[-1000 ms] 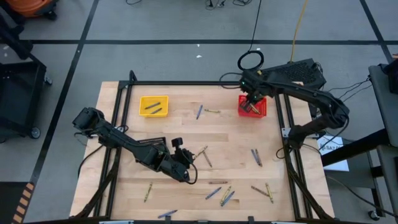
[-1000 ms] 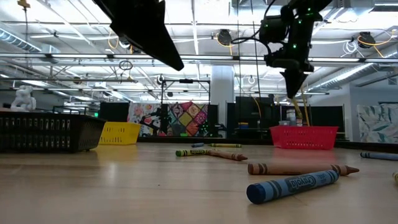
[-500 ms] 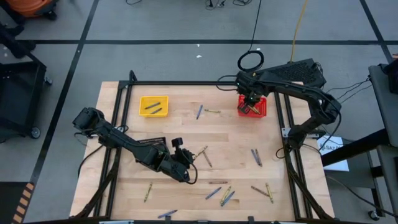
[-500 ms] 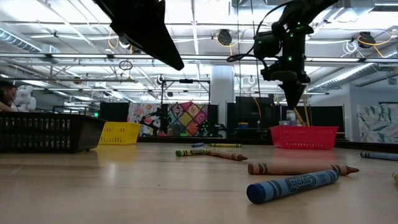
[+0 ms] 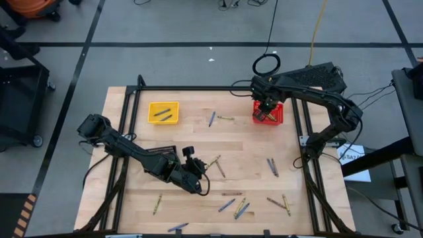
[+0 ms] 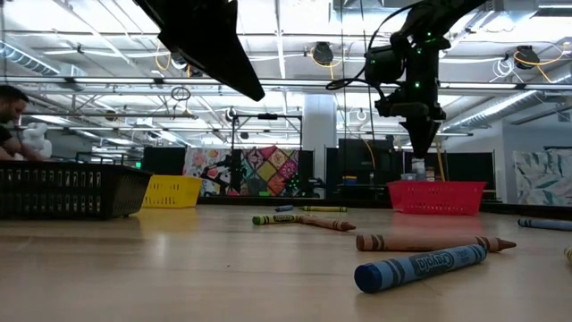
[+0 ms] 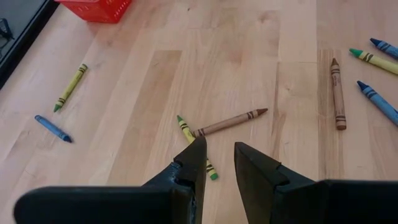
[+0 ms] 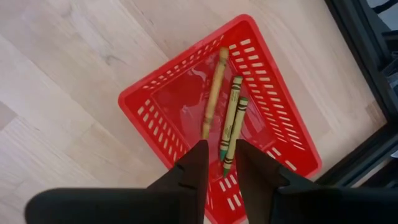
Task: Sort crayons
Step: Put the green crayon into the red bin
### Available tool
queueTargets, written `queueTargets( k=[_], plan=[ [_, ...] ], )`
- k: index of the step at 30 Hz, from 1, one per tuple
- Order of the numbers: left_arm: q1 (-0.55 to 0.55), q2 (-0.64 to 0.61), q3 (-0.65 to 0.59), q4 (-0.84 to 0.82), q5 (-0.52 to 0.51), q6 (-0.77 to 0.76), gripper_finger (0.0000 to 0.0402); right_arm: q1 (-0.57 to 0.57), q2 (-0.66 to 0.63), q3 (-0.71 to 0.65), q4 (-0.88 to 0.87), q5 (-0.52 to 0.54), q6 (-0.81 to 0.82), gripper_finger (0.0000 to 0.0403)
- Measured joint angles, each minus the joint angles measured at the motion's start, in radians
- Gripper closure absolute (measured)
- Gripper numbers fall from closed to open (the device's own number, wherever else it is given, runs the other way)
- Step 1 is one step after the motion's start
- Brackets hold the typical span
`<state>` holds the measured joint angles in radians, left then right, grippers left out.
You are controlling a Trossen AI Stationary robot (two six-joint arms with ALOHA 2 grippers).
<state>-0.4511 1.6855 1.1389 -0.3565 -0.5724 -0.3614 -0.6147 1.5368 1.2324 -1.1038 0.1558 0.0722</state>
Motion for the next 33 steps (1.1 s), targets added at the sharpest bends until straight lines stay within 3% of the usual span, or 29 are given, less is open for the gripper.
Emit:
queueTargets(
  k=[19, 27, 33],
  plan=[
    [0.051, 0.0, 0.0, 0.01, 0.005, 0.019, 0.0314, 0.029, 0.0, 0.0, 0.038, -0.053, 0.013, 0.0334],
    [0.107, 0.0, 0.0, 0.01, 0.109, 0.029, 0.0314, 0.13, 0.0, 0.0, 0.038, -0.054, -0.009, 0.031],
    [0.131, 0.002, 0.0, 0.007, 0.277, 0.01, 0.0314, 0.182, 0.0, 0.0, 0.037, -0.053, 0.08, 0.0289]
  ],
)
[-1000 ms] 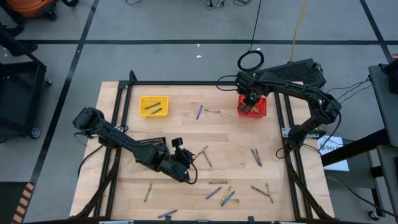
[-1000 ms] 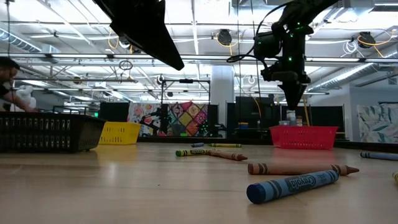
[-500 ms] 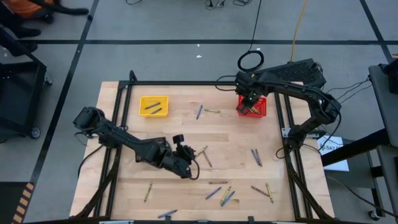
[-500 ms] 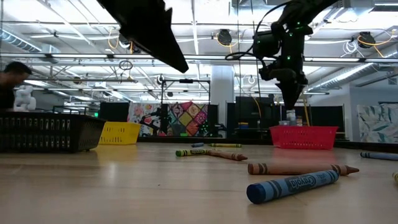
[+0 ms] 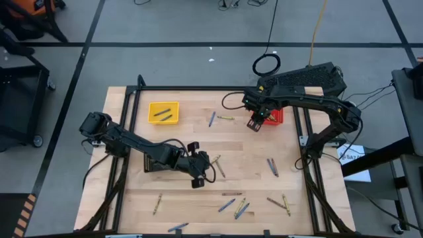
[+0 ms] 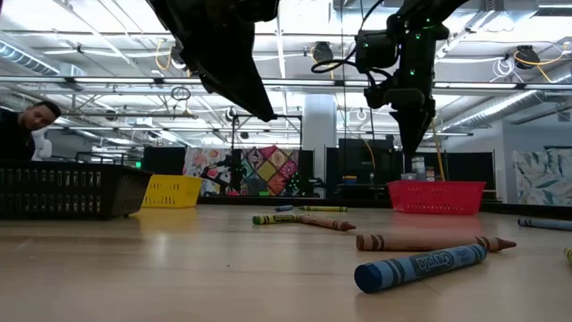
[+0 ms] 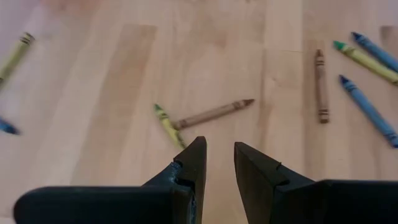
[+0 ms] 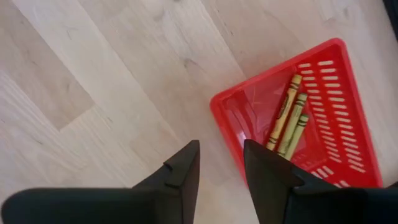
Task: Sort crayons
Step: Put the green crayon into the red bin
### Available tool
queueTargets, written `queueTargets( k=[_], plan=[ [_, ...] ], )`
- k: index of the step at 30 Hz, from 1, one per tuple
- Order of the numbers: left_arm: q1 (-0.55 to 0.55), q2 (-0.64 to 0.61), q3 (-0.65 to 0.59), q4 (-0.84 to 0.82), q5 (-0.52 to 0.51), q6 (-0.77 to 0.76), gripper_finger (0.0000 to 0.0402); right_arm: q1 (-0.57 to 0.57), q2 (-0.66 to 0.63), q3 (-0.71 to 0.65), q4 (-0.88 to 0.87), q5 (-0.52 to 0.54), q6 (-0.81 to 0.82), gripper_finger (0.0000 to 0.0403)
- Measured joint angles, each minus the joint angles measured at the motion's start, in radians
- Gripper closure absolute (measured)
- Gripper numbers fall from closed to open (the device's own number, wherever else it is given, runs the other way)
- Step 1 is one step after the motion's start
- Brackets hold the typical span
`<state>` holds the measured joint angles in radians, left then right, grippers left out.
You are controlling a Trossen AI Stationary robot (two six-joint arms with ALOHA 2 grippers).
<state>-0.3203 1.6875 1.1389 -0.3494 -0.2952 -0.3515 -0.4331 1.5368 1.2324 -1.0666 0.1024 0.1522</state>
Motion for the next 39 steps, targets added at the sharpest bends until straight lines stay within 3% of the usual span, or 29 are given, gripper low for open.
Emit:
queueTargets(
  k=[6, 39],
  plan=[
    [0.031, 0.02, 0.0, 0.004, 0.001, -0.114, 0.0314, 0.037, 0.0, 0.0, -0.007, 0.0, 0.016, 0.0287],
    [0.106, 0.234, 0.0, 0.054, 0.114, -0.141, 0.0316, 0.096, -0.001, 0.0, -0.075, 0.001, 0.045, 0.0286]
  ],
)
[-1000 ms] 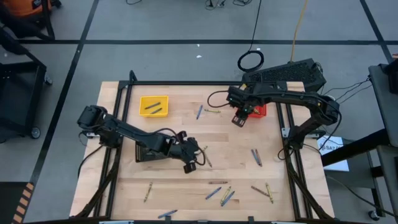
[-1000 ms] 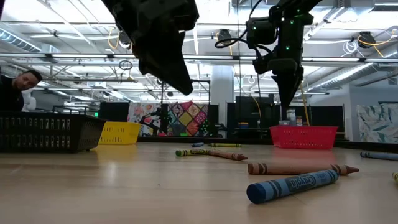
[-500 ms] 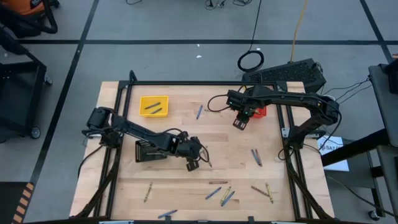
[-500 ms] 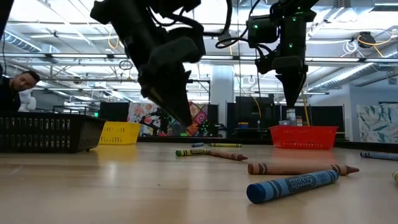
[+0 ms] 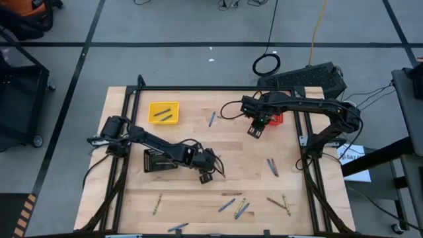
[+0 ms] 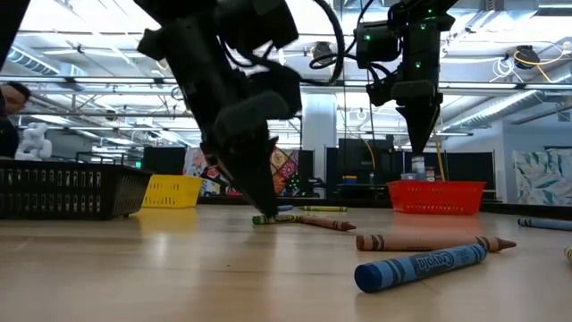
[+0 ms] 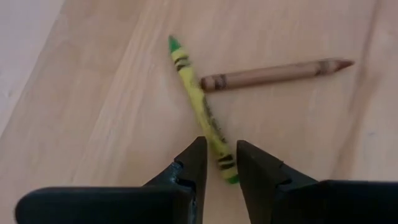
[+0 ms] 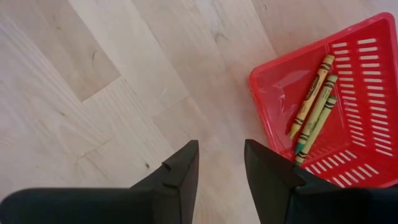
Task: Sort crayons
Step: Put the green crayon into the red bin
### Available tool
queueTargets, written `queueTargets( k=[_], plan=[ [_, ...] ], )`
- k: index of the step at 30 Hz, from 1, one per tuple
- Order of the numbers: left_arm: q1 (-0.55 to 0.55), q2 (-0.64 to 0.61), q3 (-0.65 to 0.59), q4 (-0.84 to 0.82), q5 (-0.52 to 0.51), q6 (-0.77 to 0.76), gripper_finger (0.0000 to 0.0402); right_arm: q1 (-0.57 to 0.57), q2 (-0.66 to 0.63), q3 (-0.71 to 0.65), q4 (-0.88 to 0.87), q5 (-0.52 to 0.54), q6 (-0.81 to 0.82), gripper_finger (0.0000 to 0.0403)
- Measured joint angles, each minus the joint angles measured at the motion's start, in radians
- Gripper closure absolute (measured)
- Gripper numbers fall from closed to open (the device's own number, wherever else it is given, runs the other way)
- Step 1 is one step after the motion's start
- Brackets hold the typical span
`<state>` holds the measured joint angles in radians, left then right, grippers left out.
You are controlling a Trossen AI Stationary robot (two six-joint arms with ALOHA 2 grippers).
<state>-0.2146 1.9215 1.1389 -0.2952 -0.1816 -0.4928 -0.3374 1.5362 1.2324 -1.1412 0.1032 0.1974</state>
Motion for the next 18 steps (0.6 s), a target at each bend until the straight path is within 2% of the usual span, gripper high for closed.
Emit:
queueTargets(
  k=[13, 18],
  plan=[
    [0.01, 0.051, 0.004, 0.003, -0.014, -0.061, 0.0317, 0.0, 0.0, 0.0, 0.0, 0.0, -0.002, 0.0286],
    [0.01, 0.053, 0.003, 0.002, -0.029, -0.071, 0.0357, 0.0, 0.0, 0.0, 0.0, 0.0, -0.003, 0.0286]
  ],
)
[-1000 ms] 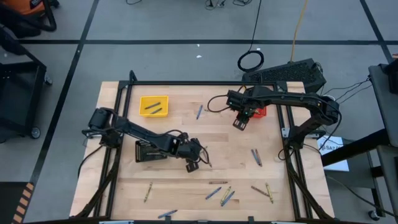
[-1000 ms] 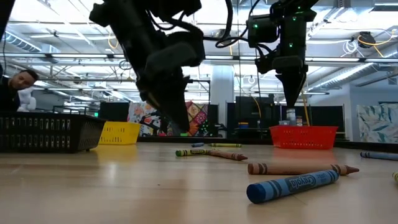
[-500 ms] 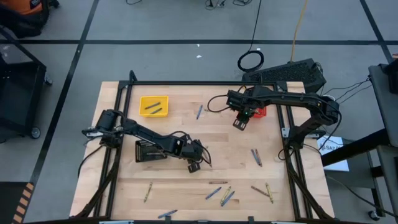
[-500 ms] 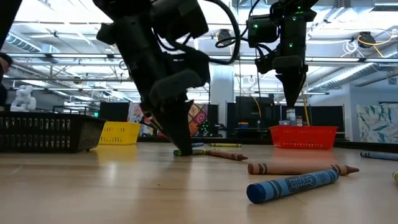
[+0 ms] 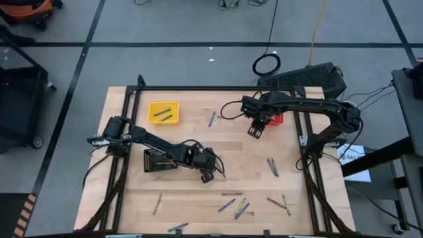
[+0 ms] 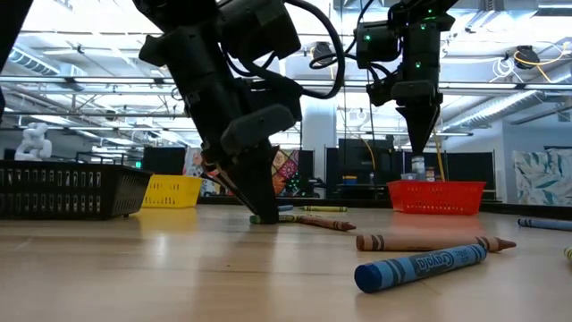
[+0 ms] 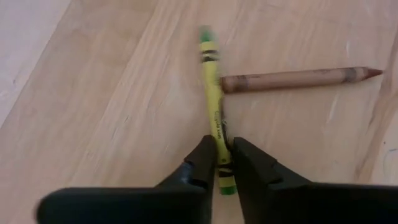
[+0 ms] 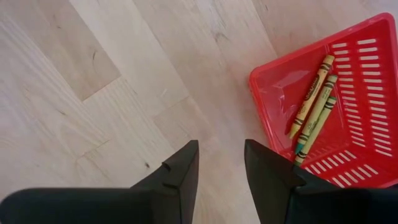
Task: Sort crayons
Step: Put the green crayon into the red bin
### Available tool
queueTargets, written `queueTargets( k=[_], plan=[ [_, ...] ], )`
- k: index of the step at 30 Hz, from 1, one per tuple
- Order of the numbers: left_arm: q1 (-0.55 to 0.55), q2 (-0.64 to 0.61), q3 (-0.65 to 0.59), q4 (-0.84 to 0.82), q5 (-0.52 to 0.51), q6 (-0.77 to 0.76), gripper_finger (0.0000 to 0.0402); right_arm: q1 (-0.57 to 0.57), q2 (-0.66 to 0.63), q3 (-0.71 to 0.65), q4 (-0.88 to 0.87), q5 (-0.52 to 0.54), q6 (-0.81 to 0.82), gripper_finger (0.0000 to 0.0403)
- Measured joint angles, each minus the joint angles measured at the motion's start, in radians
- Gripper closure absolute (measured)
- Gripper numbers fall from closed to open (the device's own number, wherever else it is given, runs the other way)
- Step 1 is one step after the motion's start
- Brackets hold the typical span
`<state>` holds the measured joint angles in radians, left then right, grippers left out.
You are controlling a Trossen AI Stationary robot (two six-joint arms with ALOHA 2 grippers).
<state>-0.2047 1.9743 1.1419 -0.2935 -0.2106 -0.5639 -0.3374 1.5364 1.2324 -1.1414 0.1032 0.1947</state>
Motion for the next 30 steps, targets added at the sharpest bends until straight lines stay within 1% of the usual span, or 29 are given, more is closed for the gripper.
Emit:
queueTargets(
  k=[3, 14, 17, 20, 22, 25, 27, 30],
  plan=[
    [0.0, 0.0, 0.0, 0.0, -0.001, -0.001, 0.039, 0.0, 0.0, 0.0, 0.0, 0.0, 0.0, 0.0286],
    [0.0, -0.008, -0.002, 0.0, -0.025, 0.02, 0.0397, 0.0, 0.0, 0.0, 0.0, -0.006, -0.001, 0.0286],
    [0.001, -0.029, -0.004, -0.007, -0.027, 0.028, 0.0398, 0.0, 0.0, 0.0, 0.002, -0.058, -0.008, 0.0286],
    [0.005, -0.072, -0.011, -0.055, -0.058, 0.06, 0.0399, 0.006, 0.0, 0.0, 0.016, -0.11, -0.027, 0.0286],
    [0.006, -0.105, -0.007, -0.059, -0.084, 0.07, 0.0399, 0.016, 0.0, 0.0, 0.028, -0.137, -0.046, 0.0286],
    [0.003, -0.137, -0.006, -0.096, -0.094, 0.072, 0.0399, 0.036, 0.0, 0.0, 0.053, -0.184, -0.064, 0.0286],
    [0.002, -0.148, -0.007, -0.092, -0.094, 0.074, 0.04, 0.052, 0.0, 0.0, 0.077, -0.227, -0.072, 0.0286],
    [0.003, -0.173, -0.005, -0.085, -0.095, 0.074, 0.04, 0.08, 0.0, 0.0, 0.116, -0.318, -0.085, 0.0286]
  ],
)
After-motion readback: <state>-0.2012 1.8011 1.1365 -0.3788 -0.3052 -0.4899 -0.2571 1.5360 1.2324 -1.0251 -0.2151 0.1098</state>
